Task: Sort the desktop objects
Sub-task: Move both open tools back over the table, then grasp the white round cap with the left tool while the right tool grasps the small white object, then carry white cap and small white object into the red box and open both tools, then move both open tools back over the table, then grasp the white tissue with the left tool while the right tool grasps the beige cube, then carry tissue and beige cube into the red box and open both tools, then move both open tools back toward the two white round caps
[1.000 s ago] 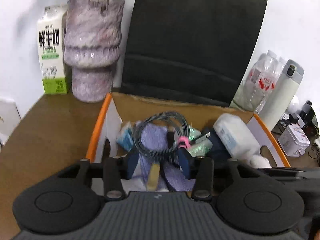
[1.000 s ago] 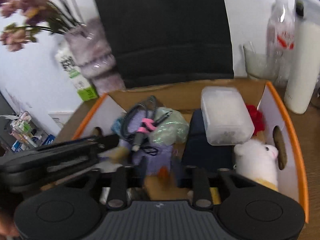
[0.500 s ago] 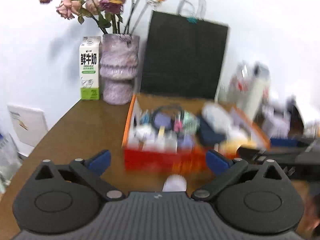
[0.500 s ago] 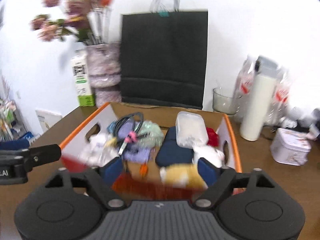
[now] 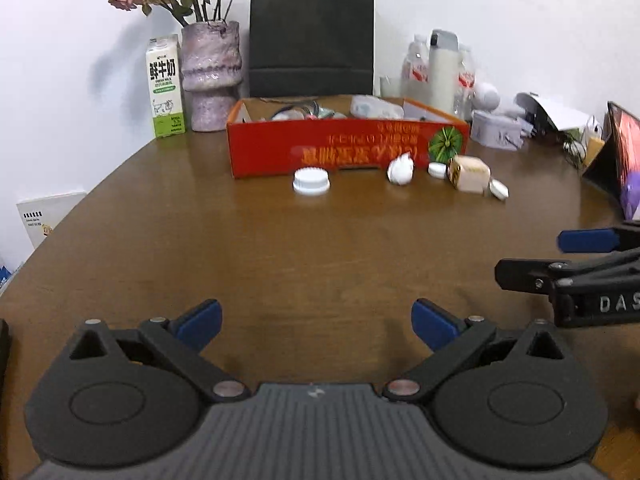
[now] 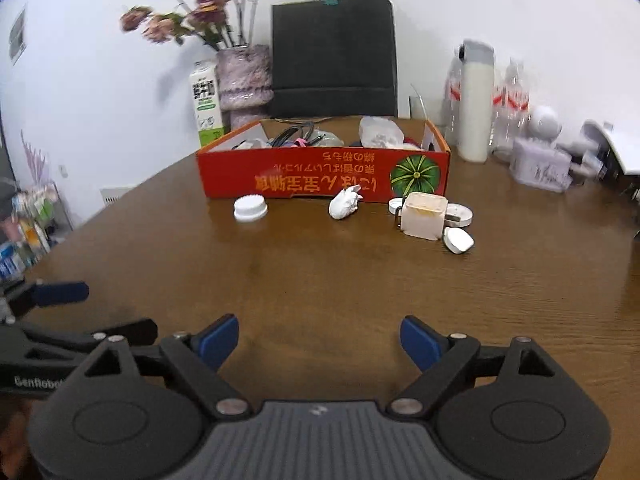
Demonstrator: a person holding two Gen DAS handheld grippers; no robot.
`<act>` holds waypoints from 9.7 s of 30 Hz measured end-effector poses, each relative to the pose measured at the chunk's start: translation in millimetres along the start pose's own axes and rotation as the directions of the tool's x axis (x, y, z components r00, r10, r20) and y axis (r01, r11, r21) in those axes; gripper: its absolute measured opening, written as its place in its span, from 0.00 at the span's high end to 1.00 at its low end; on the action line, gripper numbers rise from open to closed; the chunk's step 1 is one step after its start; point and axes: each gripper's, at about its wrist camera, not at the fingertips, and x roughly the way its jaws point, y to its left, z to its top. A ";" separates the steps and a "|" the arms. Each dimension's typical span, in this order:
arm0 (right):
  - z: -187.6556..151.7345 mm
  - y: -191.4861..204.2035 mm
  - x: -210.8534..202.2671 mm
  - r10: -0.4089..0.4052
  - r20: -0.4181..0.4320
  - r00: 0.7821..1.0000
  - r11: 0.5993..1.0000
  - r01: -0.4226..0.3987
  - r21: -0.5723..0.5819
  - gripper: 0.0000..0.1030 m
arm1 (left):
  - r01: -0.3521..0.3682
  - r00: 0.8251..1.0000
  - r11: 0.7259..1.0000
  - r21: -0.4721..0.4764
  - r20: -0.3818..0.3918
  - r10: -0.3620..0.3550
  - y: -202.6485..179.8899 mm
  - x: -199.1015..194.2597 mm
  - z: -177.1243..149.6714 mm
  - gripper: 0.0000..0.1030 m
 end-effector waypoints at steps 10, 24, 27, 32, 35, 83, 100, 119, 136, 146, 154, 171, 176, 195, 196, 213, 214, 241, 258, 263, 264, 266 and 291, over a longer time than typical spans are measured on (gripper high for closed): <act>-10.1 4.8 7.3 0.005 -0.039 0.999 1.000 -0.004 0.016 0.12 | -0.045 0.996 0.998 -0.032 -0.084 0.042 1.9 12.8 -0.9 0.00; -12.0 -3.3 5.4 0.076 -0.055 0.996 0.995 -0.073 0.062 0.12 | -0.037 0.996 0.998 -0.052 -0.078 0.033 5.4 11.6 5.0 0.00; 5.7 -24.3 8.5 0.080 -0.029 0.996 0.994 -0.077 0.075 0.12 | 0.042 0.999 0.995 -0.092 -0.016 -0.043 17.8 14.5 25.5 0.00; 47.8 -62.2 46.2 -0.106 -0.017 0.994 0.994 0.106 0.026 0.15 | 0.029 0.999 0.998 -0.057 0.020 -0.028 26.1 65.8 71.4 0.01; 64.5 -83.4 79.2 -0.148 -0.050 0.988 0.989 0.149 0.004 0.26 | 0.066 0.998 0.997 -0.045 0.002 -0.066 25.6 105.2 98.5 0.03; -27.6 38.8 -44.2 0.067 0.006 0.998 0.990 -0.066 -0.124 0.73 | 0.006 1.000 0.991 -0.132 0.005 -0.005 10.0 -38.2 -17.1 0.62; 163.3 -39.1 29.1 0.123 0.084 0.989 0.990 -0.117 -0.079 0.73 | 0.201 0.977 0.971 -0.128 0.103 -0.189 40.0 60.4 164.3 0.62; 239.0 -54.2 222.8 0.142 -0.119 0.983 0.976 -0.119 0.183 0.43 | 0.135 0.989 0.963 -0.234 -0.035 -0.147 53.5 169.3 203.9 0.22; 34.2 -14.8 22.1 -0.005 -0.057 0.998 1.000 0.005 0.003 0.21 | 0.030 0.999 0.997 -0.070 -0.041 -0.033 5.0 11.4 30.2 0.01; -20.6 8.3 -7.6 0.017 -0.064 0.998 1.000 -0.018 -0.017 0.08 | -0.059 0.998 0.995 -0.078 -0.017 0.058 1.1 -20.8 -9.4 0.00; -25.8 -3.9 -6.0 0.006 -0.038 0.999 0.996 -0.003 0.088 0.08 | -0.065 0.996 0.994 -0.083 -0.074 0.059 1.2 -12.7 -9.3 0.00; -23.8 -3.2 -3.2 0.027 -0.052 0.998 0.996 -0.023 0.081 0.06 | -0.066 0.993 0.996 -0.062 -0.097 0.060 -0.7 -7.4 -8.7 0.00; -6.8 -18.3 7.3 0.026 -0.112 0.993 0.991 -0.011 0.132 0.06 | -0.040 0.999 0.994 -0.098 -0.031 0.037 1.3 -5.5 8.8 0.00; 96.7 -106.7 137.6 -0.044 -0.053 0.998 0.999 0.046 0.024 0.39 | 0.303 0.947 0.952 -0.031 -0.098 -0.305 -45.2 191.5 144.4 0.49; 96.1 -104.5 141.2 -0.040 -0.050 0.998 0.999 0.041 0.021 0.39 | 0.319 0.940 0.946 -0.053 -0.110 -0.323 -46.4 199.1 145.2 0.65; 35.5 -8.3 49.6 0.041 0.002 0.999 0.994 -0.041 -0.098 0.46 | 0.137 0.984 0.973 -0.183 -0.085 -0.155 9.1 51.7 56.8 0.80; 31.1 -0.3 37.9 0.038 0.018 0.999 0.993 -0.036 -0.108 0.46 | 0.130 0.987 0.976 -0.176 -0.073 -0.144 11.2 38.1 49.7 0.80; 105.2 -11.0 -57.6 0.110 0.199 0.974 0.994 -0.108 -0.021 0.46 | 0.227 0.969 0.960 -0.163 0.140 -0.205 52.1 -8.9 118.3 0.80; 282.5 -44.5 247.9 0.102 -0.048 0.994 0.994 -0.100 0.049 0.46 | 0.106 0.982 0.973 -0.204 -0.135 -0.135 79.4 259.6 274.8 0.79; 296.6 -51.3 306.2 0.079 -0.100 0.992 0.994 -0.070 0.082 0.46 | 0.067 0.979 0.981 -0.182 -0.178 -0.100 76.7 295.8 281.9 0.49; 298.0 -54.6 310.8 0.067 -0.093 0.993 0.993 -0.057 0.100 0.44 | 0.066 0.981 0.978 -0.198 -0.164 -0.100 79.9 295.3 282.4 0.46; 300.7 -61.3 310.4 0.058 -0.081 0.995 0.990 -0.046 0.135 0.37 | 0.075 0.983 0.974 -0.212 -0.148 -0.108 84.5 289.9 284.1 0.42; 36.4 -6.5 35.9 0.050 -0.089 0.995 0.997 -0.045 0.058 0.18 | 0.013 0.998 0.996 -0.084 -0.053 -0.018 19.1 19.7 34.9 0.00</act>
